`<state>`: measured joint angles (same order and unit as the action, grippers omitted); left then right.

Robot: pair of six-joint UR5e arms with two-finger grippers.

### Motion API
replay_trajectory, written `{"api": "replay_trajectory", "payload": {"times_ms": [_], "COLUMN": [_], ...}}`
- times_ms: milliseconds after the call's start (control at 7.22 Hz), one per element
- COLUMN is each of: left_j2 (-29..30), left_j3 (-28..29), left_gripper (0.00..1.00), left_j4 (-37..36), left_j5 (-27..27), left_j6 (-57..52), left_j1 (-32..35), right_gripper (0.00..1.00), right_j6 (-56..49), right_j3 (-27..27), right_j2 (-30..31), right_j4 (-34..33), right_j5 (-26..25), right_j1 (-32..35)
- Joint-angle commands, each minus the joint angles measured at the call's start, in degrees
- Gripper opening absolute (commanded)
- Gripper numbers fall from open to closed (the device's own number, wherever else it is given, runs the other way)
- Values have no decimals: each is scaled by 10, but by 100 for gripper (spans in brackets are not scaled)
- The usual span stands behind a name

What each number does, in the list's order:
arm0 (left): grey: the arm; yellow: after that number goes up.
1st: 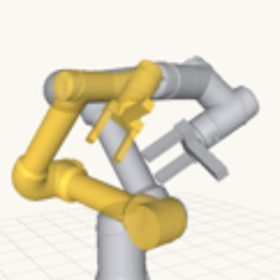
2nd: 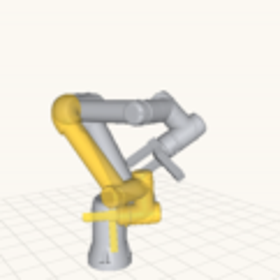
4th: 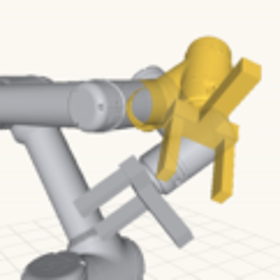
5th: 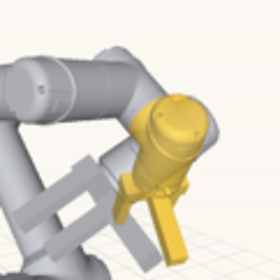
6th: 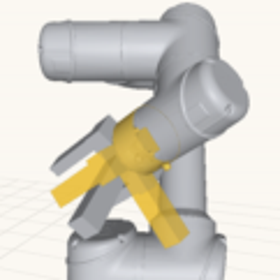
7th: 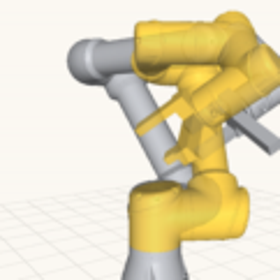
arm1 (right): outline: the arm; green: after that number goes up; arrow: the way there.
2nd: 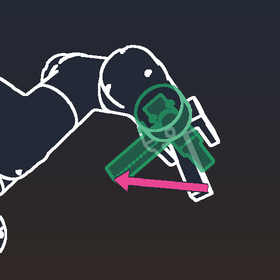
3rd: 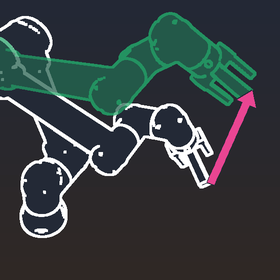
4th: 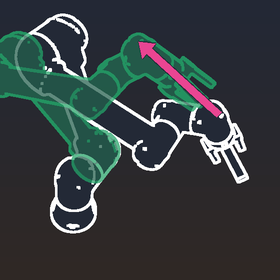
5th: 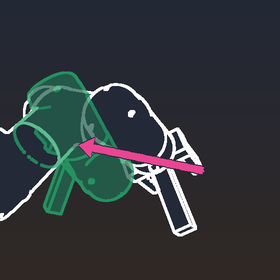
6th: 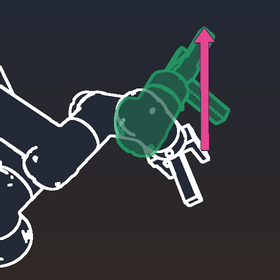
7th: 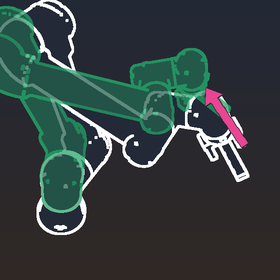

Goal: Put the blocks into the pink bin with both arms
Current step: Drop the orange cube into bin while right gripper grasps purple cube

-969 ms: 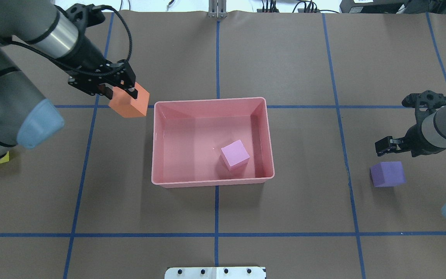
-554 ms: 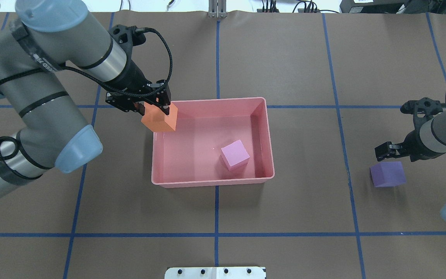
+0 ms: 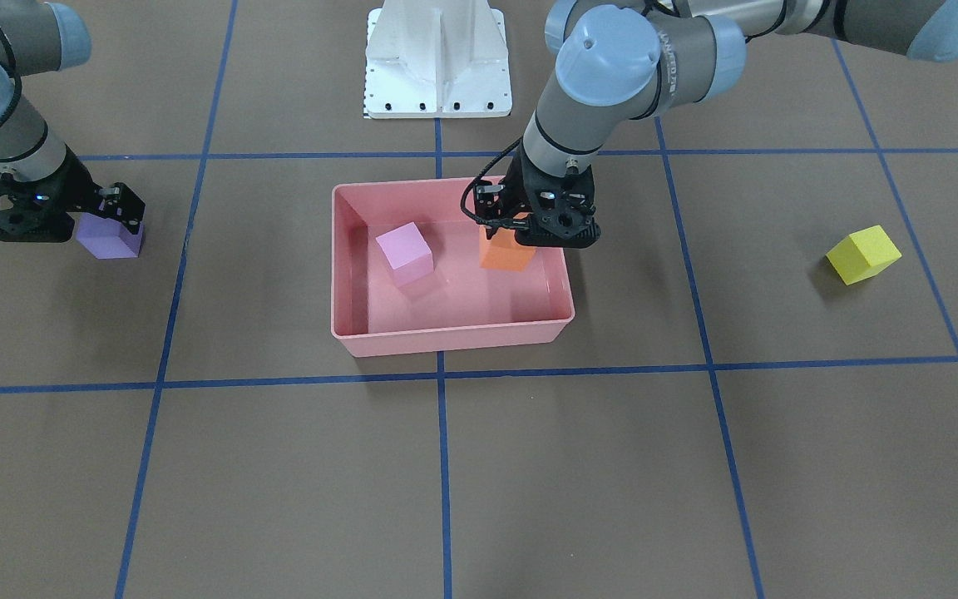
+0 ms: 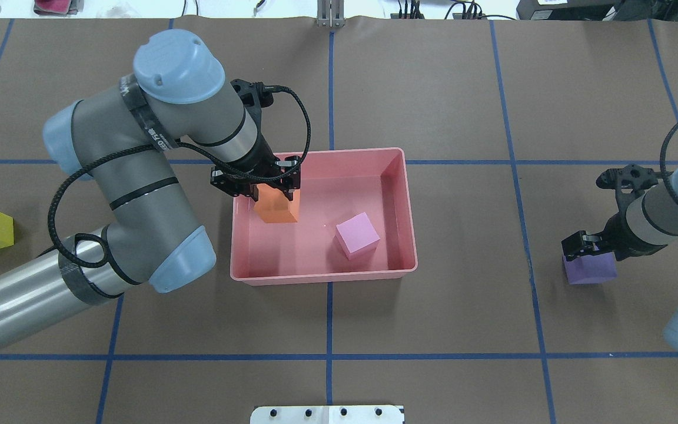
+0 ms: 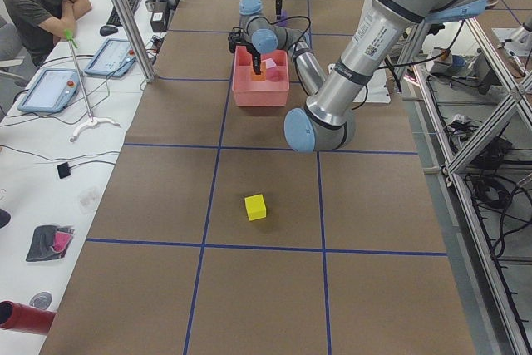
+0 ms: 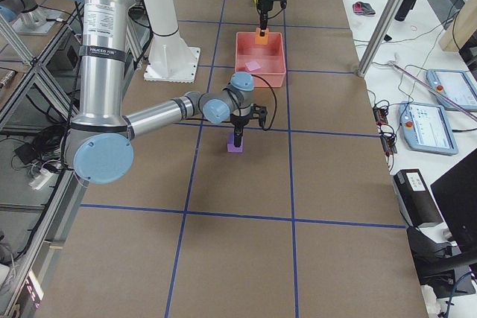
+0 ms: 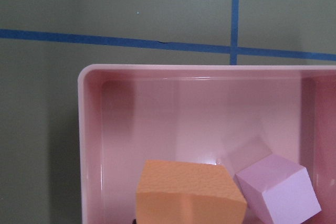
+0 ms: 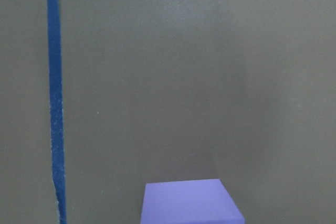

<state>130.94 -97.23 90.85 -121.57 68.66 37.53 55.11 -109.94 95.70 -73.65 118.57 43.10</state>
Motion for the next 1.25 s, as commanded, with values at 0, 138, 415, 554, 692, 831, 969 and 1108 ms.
{"api": "replay_trajectory", "payload": {"times_ms": [0, 138, 415, 554, 692, 831, 969, 1108], "left_j2": [10, 19, 17, 18, 15, -16, -78, -149], "left_j3": [26, 38, 38, 33, 13, -27, -87, -133], "left_gripper": [26, 36, 99, 99, 99, 99, 99, 99], "left_j4": [2, 1, 0, 0, -2, -4, -3, -3], "left_j5": [25, 25, 27, 34, 30, 25, 9, -23], "left_j6": [3, 4, 3, 4, 6, 0, -6, -76], "left_j1": [-24, -26, -31, -31, -22, -4, 21, 53], "right_gripper": [100, 99, 3, 0, 0, 0, 0, 0], "right_j6": [-1, -2, 0, 0, 2, 18, 41, 46], "right_j3": [9, 10, 10, 8, -4, -25, -27, -35], "right_j2": [1, 1, 1, 1, -7, -25, -104, -218], "right_j4": [1, 1, 1, 0, -1, -16, -87, -215], "right_j5": [-2, -3, -4, -4, 3, 9, 37, 46], "right_j1": [-8, -9, -9, -8, -7, -6, 20, 34]}}
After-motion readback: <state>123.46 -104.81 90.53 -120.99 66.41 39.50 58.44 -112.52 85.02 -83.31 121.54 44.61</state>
